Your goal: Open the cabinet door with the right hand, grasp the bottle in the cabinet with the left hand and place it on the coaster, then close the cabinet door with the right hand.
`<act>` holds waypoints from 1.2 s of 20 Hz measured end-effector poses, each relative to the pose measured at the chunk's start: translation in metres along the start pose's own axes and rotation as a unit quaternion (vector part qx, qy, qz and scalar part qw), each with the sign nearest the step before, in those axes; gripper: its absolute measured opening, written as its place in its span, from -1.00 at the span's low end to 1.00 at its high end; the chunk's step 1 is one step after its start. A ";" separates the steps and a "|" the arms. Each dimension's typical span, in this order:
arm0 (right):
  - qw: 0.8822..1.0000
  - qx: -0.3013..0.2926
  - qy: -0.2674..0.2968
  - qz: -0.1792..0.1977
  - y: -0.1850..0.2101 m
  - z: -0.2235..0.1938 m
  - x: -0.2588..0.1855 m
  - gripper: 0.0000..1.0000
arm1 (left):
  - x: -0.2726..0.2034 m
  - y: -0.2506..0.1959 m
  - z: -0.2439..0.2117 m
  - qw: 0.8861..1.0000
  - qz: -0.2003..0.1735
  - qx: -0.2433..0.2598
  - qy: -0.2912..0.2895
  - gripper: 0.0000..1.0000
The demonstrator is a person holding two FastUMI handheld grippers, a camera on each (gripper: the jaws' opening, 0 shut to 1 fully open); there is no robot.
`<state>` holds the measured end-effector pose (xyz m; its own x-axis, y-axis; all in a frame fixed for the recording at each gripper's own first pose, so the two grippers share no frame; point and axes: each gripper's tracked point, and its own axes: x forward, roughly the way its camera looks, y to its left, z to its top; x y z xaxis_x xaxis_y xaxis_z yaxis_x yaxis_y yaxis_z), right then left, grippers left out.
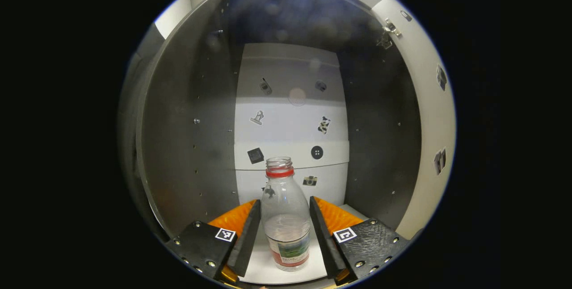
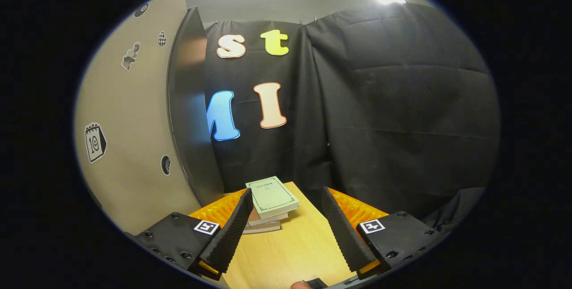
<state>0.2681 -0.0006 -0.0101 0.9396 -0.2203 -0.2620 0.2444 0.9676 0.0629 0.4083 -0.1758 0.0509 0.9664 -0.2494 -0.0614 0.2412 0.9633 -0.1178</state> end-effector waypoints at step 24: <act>0.996 -0.011 -0.008 0.088 -0.006 -0.001 -0.047 0.96 | -0.197 0.016 0.025 0.995 0.084 0.037 -0.043 0.23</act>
<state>0.2221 0.0045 0.0013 0.9709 -0.0494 -0.2343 0.0709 0.9939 0.0844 0.2241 -0.1089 0.0857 0.9969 -0.0785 0.0108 0.0789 0.9961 -0.0402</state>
